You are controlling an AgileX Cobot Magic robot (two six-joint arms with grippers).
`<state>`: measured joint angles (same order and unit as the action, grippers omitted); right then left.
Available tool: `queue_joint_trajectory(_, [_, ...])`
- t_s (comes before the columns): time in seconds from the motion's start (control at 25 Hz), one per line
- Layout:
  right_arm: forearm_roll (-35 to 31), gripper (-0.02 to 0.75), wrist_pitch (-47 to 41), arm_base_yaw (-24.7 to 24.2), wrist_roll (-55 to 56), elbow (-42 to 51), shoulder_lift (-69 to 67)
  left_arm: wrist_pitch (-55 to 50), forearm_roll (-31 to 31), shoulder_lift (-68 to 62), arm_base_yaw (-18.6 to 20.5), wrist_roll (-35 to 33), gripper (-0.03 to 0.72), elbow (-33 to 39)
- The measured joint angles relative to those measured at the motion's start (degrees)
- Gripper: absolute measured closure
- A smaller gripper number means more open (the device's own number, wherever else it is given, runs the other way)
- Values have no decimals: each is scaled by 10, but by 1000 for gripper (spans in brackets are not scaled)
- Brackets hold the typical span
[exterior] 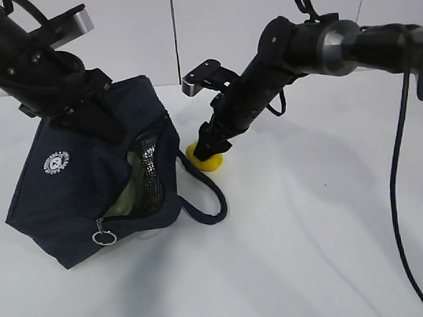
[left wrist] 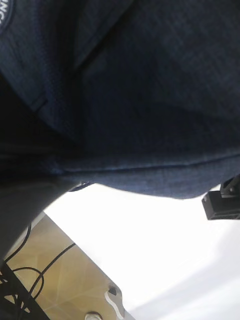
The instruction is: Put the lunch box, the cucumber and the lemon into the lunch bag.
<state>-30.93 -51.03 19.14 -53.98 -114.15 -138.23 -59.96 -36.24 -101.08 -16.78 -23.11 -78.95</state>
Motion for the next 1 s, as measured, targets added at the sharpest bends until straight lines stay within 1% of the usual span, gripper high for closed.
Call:
queue_joint_trajectory(0.48, [-4, 248, -6, 0, 18, -11, -31, 0, 0, 0, 0, 0, 673, 0])
queue_joint_trajectory(0.52, [-5, 266, -6, 0, 20, -11, -31, 0, 0, 0, 0, 0, 673, 0])
queue_joint_trajectory(0.64, [-5, 363, -7, 0, 31, -11, -31, 0, 0, 0, 0, 0, 673, 0])
queue_joint_trajectory(0.72, [-8, 405, -8, 0, 34, -11, -31, 0, 0, 0, 0, 0, 673, 0])
queue_joint_trajectory(0.84, [-9, 419, -19, 0, 41, -15, -31, 0, 0, 0, 0, 0, 673, 0])
queue_joint_trajectory(1.0, [-4, 421, -80, -9, 101, -56, -31, 0, 0, 0, 0, 0, 673, 0])
